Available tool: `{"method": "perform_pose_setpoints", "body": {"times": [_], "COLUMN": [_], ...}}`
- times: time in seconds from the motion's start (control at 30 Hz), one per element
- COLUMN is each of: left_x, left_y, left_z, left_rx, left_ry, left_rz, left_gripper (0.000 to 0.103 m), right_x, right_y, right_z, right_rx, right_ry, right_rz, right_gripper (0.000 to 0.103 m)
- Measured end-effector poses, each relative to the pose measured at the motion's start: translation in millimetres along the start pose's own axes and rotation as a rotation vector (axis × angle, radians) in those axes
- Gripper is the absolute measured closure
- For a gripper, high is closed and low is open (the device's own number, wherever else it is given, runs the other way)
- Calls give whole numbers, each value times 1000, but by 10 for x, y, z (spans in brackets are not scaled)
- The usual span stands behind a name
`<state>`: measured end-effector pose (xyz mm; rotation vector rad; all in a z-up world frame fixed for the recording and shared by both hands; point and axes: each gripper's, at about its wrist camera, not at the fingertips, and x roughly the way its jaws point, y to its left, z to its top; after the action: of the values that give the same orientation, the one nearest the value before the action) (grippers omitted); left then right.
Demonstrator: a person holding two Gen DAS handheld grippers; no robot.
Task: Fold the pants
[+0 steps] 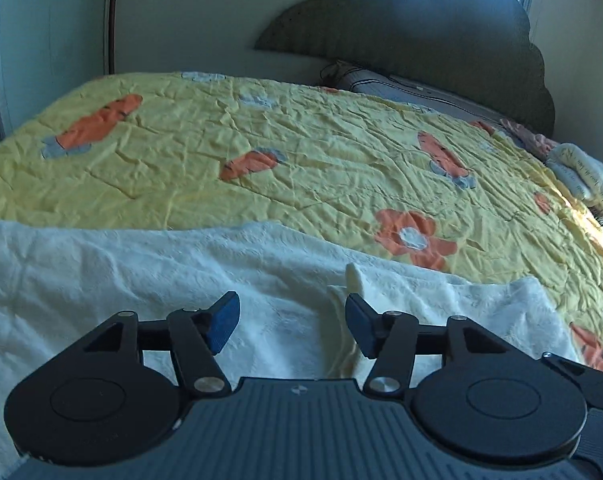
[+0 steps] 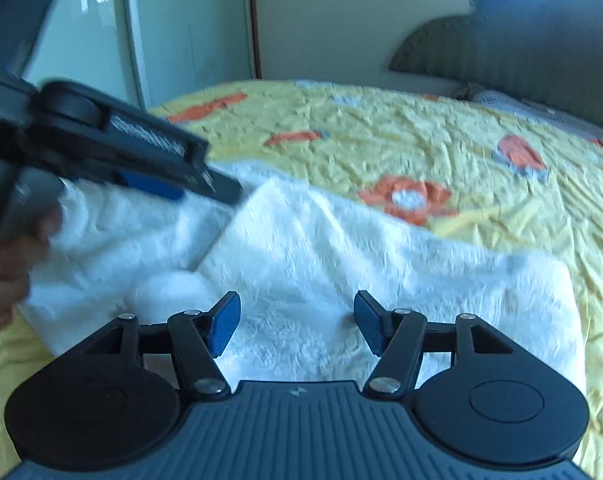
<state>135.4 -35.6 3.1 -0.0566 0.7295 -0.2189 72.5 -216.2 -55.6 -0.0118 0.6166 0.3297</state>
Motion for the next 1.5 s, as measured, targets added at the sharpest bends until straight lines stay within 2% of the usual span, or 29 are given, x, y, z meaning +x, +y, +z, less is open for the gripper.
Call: {"method": "perform_pose_setpoints", "body": {"times": [0.17,0.3,0.57,0.7,0.77,0.9,1.07,1.23,1.33,1.5], "left_x": [-35,-21,-44,-57,-63,-108,-169,-211,-223,-255], "left_y": [21,48,74,120,146,200,301,452,531,679], "left_z": [-53,-94,-158,-171,-174,-200,-232,-284,-335,-395], "left_rx": [14,1,7,3,0,2,-2,-18,-9,-27], "left_ry": [0,12,23,21,21,13,-1,4,2,7], "left_rz": [26,34,51,64,64,79,109,144,189,205], "left_gripper": [38,38,38,37,37,37,36,36,36,35], "right_x": [-183,-191,-167,-201,-135,-153,-179,-63,-95,-164], "right_y": [-18,-84,-55,-33,4,59,201,376,381,495], "right_z": [-20,-86,-129,-114,-130,-108,-13,-2,9,86], "right_rx": [35,38,28,33,-4,-5,-31,-116,-97,-101], "right_ry": [-41,-13,-19,-36,2,-14,-51,-19,-36,-81], "right_rz": [-13,-37,-62,-43,-50,-75,-49,-64,-72,-39], "right_gripper": [40,32,30,30,28,27,27,27,28,27]}}
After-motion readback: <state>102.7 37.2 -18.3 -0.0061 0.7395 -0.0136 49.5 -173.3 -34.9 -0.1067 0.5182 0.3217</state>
